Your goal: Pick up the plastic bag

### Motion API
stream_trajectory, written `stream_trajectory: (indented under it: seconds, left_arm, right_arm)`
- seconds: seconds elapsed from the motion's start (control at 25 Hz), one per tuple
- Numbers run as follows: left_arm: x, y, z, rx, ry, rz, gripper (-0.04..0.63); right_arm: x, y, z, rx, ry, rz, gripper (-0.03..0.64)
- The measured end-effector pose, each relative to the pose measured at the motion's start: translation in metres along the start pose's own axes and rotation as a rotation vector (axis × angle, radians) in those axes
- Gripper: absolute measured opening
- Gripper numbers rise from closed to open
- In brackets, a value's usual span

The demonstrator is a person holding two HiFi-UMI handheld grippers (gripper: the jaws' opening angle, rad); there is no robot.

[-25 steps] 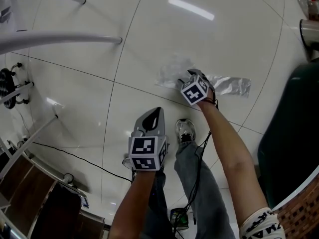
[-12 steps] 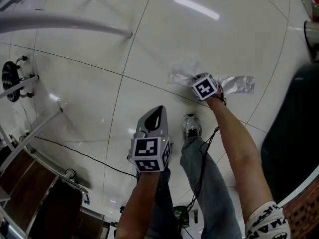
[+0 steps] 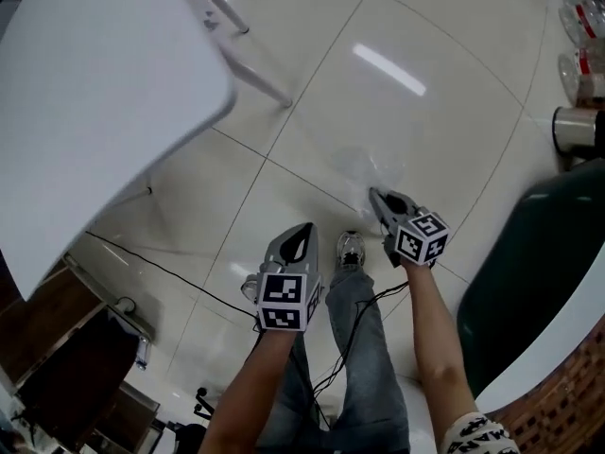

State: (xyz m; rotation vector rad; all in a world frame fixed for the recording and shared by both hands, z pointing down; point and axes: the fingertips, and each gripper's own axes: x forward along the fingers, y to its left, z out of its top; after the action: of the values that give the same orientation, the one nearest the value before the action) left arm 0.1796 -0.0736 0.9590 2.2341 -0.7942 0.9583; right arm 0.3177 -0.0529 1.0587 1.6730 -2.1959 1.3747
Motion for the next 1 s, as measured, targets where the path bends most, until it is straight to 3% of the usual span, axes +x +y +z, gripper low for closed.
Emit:
stream_trajectory:
  seconds: [0.28, 0.52, 1.0]
  left_arm:
    - [-0.119, -0.017, 0.078, -0.051, -0.083, 0.035, 0.002]
    - [-0.214, 0.005, 0.157, -0.067, -0.242, 0.091, 0.002]
    - [-0.438, 0.068, 0.223, -0.151, -0.520, 0.243, 0.002]
  right_arm:
    - [-0.106, 0.160, 0.120, -0.108, -0.164, -0.005, 0.011]
    - [-0.146, 0.263, 0.231, -0.168, -0.322, 0.034, 0.011]
    - [-0.212, 0.451, 0.366, -0.477, -0.395, 0.060, 0.011]
